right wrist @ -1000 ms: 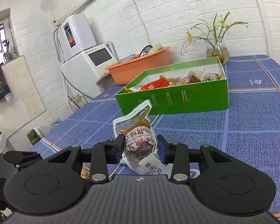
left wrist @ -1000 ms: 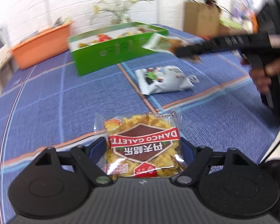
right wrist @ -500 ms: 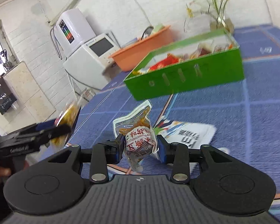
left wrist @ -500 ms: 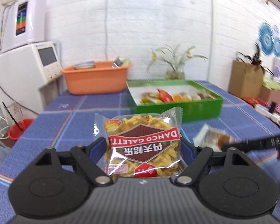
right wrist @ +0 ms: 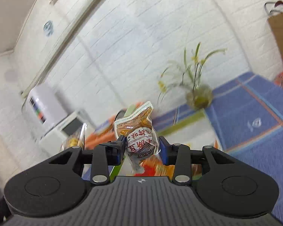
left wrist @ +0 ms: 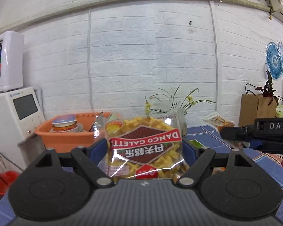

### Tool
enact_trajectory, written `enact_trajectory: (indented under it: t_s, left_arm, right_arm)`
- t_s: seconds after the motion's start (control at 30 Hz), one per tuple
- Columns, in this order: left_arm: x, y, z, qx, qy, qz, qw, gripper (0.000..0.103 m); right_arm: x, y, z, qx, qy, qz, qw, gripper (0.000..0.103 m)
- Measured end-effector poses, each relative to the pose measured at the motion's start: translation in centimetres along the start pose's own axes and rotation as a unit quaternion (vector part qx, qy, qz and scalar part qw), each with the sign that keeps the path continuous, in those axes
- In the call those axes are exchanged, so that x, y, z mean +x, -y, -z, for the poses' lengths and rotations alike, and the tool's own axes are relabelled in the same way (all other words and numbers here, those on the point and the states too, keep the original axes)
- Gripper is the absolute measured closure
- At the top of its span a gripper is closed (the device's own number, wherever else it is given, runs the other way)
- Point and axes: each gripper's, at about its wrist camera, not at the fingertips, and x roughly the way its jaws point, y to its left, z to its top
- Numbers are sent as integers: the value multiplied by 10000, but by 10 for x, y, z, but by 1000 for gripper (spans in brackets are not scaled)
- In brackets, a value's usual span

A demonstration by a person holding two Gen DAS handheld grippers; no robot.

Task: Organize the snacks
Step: 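Lift both packs over the green box and release them inside, then grasp the white 'I'm' snack bag with the left and right grippers together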

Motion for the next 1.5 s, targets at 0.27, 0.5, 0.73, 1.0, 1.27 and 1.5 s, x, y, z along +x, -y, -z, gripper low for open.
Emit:
enact_trajectory:
  t_s: [0.27,0.5,0.73,1.0,1.27,1.5]
  left_arm:
    - [50,5,25,-115,-191,-463,9987,22]
    - [68,0,34,-190,-466,-297,9983,22]
    - [77,1,44,-171,-676,-254,9972,18]
    - [71,0,40,-139,-518,-468,9975,12]
    - [26,1,24,87,-308,-461,9984,2]
    - [-49,7,76,486,-889,312,9944,1]
  right_arm:
    - [58,18,22,396,-174,575,9974,37]
    - [70,13,30,-220,-311,1044,9938,35]
    - [71,10,32,-419,-294,1083,9928,9]
    - [62,17,22,-265,-149,1006,9945,9]
    - [38,8,8,-444,-66,839,9955,9]
    - [-19,21,33,-768,-1396,387,9865,9]
